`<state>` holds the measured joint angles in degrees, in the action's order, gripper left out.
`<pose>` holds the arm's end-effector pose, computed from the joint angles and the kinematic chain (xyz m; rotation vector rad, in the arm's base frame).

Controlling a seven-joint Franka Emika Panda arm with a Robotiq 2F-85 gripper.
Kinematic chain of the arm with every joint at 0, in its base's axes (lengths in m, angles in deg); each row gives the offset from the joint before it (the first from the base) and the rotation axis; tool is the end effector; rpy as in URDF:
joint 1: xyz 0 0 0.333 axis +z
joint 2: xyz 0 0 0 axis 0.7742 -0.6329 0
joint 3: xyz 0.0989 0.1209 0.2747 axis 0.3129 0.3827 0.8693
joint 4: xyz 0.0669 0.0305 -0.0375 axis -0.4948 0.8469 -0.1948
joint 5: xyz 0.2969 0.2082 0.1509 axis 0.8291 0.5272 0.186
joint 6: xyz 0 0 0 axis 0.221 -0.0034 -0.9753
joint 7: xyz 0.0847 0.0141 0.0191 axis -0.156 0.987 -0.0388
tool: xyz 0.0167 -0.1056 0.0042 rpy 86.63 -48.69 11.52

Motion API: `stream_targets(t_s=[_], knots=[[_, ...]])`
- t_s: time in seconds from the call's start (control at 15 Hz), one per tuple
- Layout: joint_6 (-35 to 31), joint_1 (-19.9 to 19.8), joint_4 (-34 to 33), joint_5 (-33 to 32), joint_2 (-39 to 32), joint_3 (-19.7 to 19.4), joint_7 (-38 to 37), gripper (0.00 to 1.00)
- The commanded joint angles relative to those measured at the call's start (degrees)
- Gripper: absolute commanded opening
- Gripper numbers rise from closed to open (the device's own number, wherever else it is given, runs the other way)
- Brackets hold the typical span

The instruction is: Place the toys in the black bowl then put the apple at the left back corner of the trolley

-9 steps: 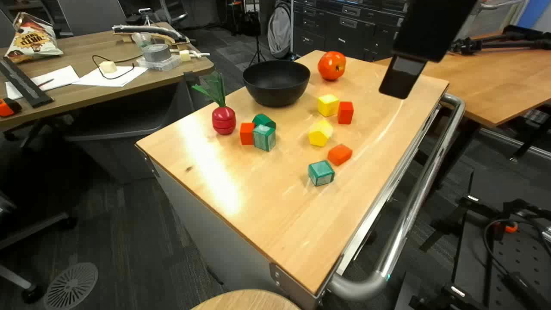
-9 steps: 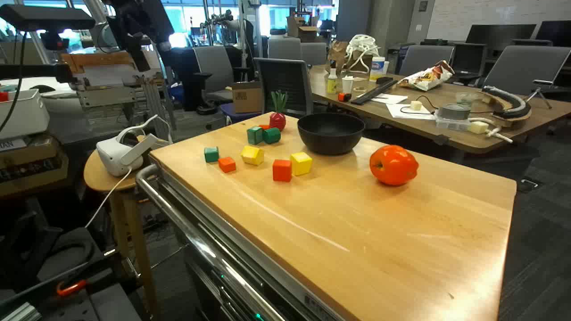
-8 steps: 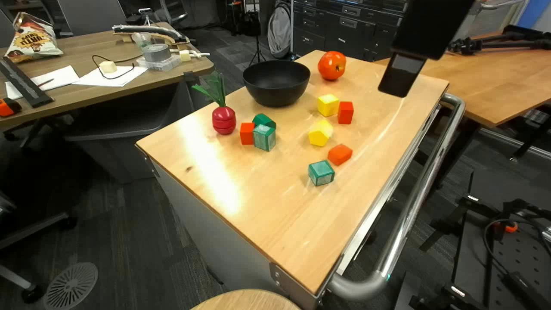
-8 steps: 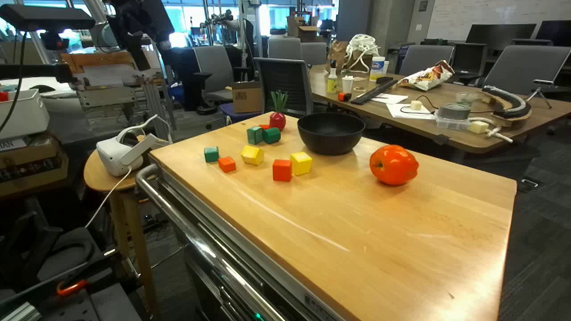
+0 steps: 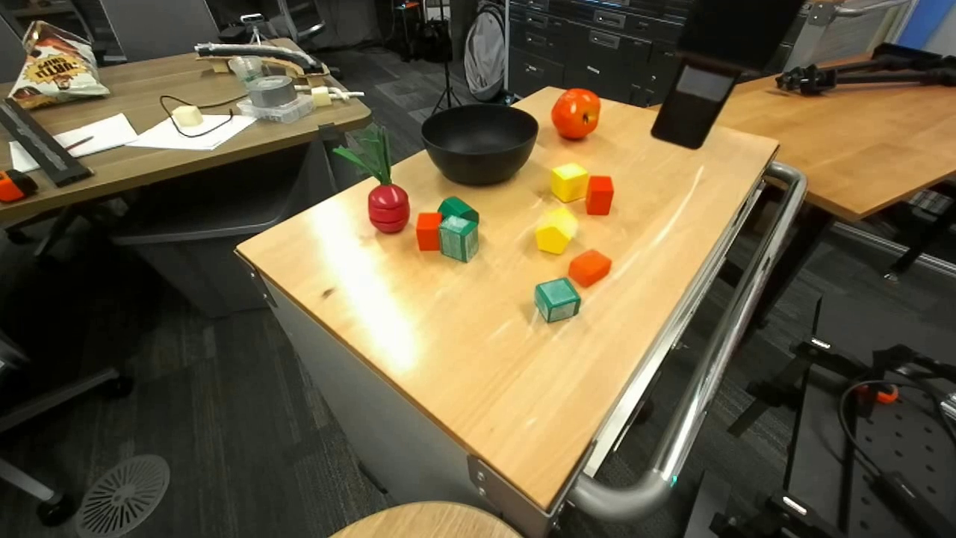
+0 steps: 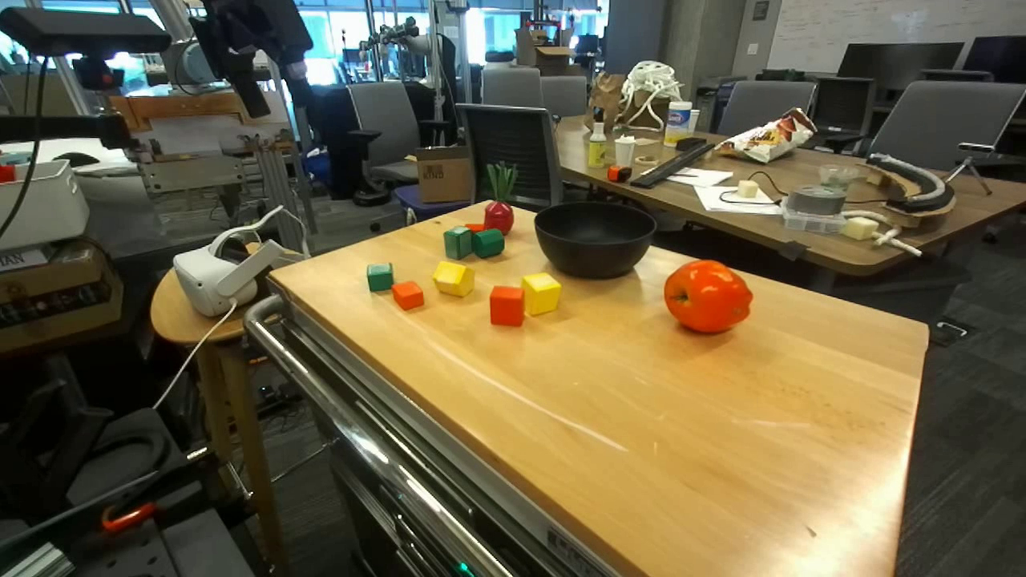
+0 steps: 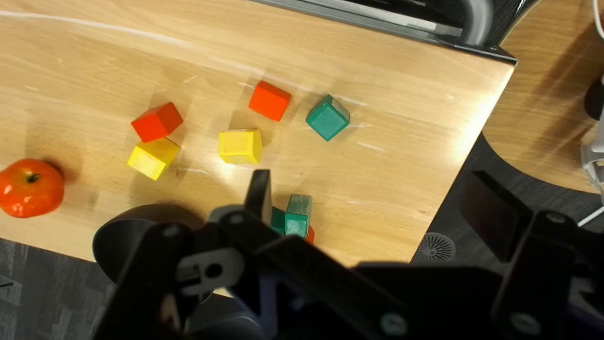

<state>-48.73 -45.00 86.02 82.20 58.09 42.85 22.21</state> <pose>0.3740 0.1851 0.4959 2.9465 0.2835 0.2393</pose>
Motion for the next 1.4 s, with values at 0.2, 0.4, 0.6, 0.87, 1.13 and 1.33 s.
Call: stream_targets(t_s=[0.2, 0.4, 0.6, 0.87, 1.13, 1.33], knots=[[-3.0, 0.0, -1.2, -4.5, 0.9, 2.2, -9.8, 1.00], [-0.7, 0.3, -6.7, -3.6, 0.4, 5.2, -20.5, 1.00], [-0.7, -3.3, -12.5, -12.0, -0.8, 7.6, -26.6, 1.00], [-1.7, 0.4, -8.4, -9.0, -0.2, 5.5, -24.4, 1.00], [-1.7, 0.5, -8.1, -9.0, -0.6, 5.4, -24.4, 1.00], [-2.2, 0.6, -7.9, -10.1, 0.4, 5.9, -24.5, 1.00]])
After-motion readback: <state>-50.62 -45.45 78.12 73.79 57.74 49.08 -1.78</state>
